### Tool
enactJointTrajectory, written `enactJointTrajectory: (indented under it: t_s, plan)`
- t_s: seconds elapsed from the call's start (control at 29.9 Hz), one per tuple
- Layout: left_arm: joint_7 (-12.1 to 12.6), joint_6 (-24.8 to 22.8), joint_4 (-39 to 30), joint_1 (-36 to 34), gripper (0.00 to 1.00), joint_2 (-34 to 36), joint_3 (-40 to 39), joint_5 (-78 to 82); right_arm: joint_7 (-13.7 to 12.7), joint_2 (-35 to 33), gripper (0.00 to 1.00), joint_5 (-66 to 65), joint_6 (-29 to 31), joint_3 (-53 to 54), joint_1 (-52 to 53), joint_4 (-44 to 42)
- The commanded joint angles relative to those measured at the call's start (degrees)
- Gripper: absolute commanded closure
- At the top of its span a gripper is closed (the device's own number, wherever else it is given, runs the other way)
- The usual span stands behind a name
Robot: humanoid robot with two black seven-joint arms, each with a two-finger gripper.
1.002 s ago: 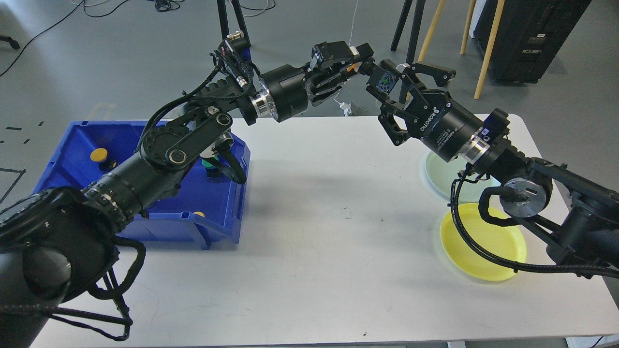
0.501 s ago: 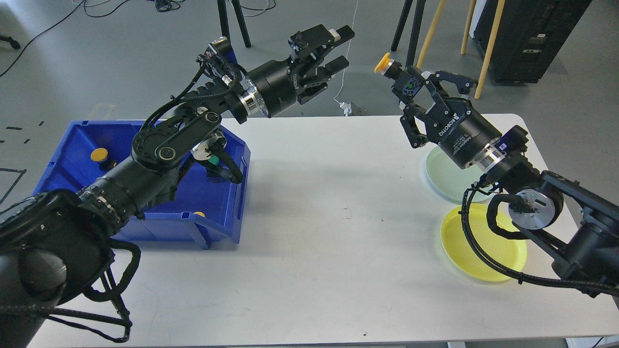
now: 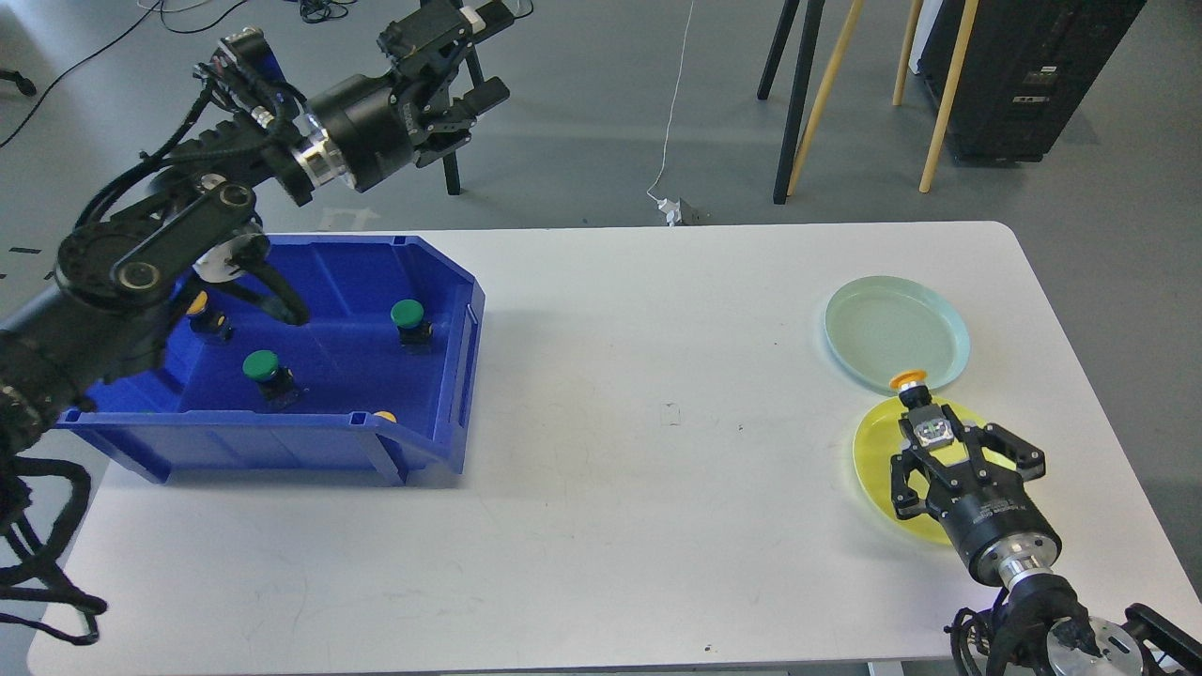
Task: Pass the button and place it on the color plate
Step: 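Lower the yellow button onto the yellow plate and open the right gripper, then reach the left gripper into the bin and grasp a green-topped button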
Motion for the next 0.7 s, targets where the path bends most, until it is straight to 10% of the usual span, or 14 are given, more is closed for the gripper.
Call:
enactJointTrajectory:
  t_s: [0.0, 0.2, 0.67]
  plan:
    - [0.0, 0.0, -4.1, -1.5, 0.03, 8.5, 4.5, 13.9, 0.0, 1.0, 0.83, 1.7, -2.9, 0.4, -1.3, -0.3]
    - [0.0, 0.0, -5.5, -3.2, 0.03, 15.1, 5.9, 41.5, 0.2, 2.4, 0.02, 2.2, -2.9, 1.8, -1.3, 0.3]
    - [0.0, 0.0, -3.4, -3.0, 0.03, 17.1, 15.5, 60.8, -0.8, -5.0, 0.0, 1.4, 4.7, 11.8, 16.0, 0.3]
